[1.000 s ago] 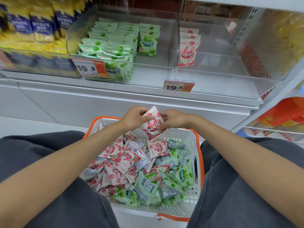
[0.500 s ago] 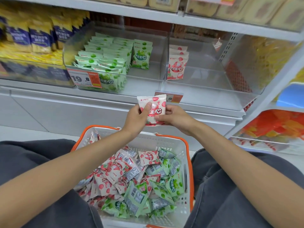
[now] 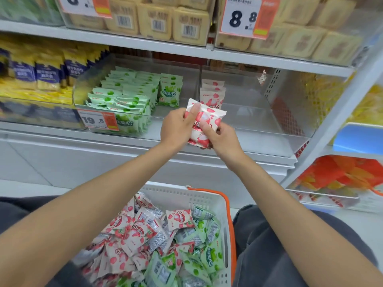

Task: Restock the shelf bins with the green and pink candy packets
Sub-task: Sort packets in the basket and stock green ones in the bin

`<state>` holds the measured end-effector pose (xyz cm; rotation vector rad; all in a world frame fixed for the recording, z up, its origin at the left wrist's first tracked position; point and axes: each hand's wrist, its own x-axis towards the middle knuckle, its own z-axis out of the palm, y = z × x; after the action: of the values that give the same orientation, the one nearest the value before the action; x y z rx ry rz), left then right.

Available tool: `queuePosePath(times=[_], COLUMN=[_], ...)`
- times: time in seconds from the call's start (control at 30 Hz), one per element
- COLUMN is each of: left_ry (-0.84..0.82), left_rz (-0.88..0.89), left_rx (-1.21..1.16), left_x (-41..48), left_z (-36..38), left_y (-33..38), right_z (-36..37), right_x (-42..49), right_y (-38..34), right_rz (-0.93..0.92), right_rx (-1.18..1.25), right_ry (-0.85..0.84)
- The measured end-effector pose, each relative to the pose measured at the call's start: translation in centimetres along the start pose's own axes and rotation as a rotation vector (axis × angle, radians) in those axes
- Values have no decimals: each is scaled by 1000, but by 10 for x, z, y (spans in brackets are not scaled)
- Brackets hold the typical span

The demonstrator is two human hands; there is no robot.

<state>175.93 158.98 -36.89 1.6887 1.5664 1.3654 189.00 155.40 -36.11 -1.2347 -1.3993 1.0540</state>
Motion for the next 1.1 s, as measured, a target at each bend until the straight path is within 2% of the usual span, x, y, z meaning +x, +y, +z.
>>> queuePosePath(times=[0.13,0.23,0.3,0.4,0.5,0.6,0.67,0.77,0.87,1.0,1.1], left_ry=[-5,-5,-36,-59,19,53,64,95,115,137,173], left_rz=[72,9,-10,12,89,126,137,146,154,148,185], left_rx=[120,233,307,503,606,617,615,620,621,631,573], left_x=[32,56,65,66,63,62,62,61,61,60,58], left_z=[4,11,14,19,22,25,27,28,29,29,28], left_y=[13,6,-5,-23,-30,-32,-33,-33,-33,-33,-33], right_z=[-24,-43,-50,-46,-34,-32,-33,-32,-32,-33,-37], right_x=[38,87,121,158,179,191,196,200,204,197,186], right_y=[-11,-9,0,20,39,54,60,61,64,63,54], right_rz=[-6,138,276,406,424,402,396,344,336,354,364], right_rx=[64,25,-144,-285,-439,-739,-810,-814,-703,-597,-545], right_ry=[243,324,275,93,-21,-56,-86,-114,-57,-94,-55])
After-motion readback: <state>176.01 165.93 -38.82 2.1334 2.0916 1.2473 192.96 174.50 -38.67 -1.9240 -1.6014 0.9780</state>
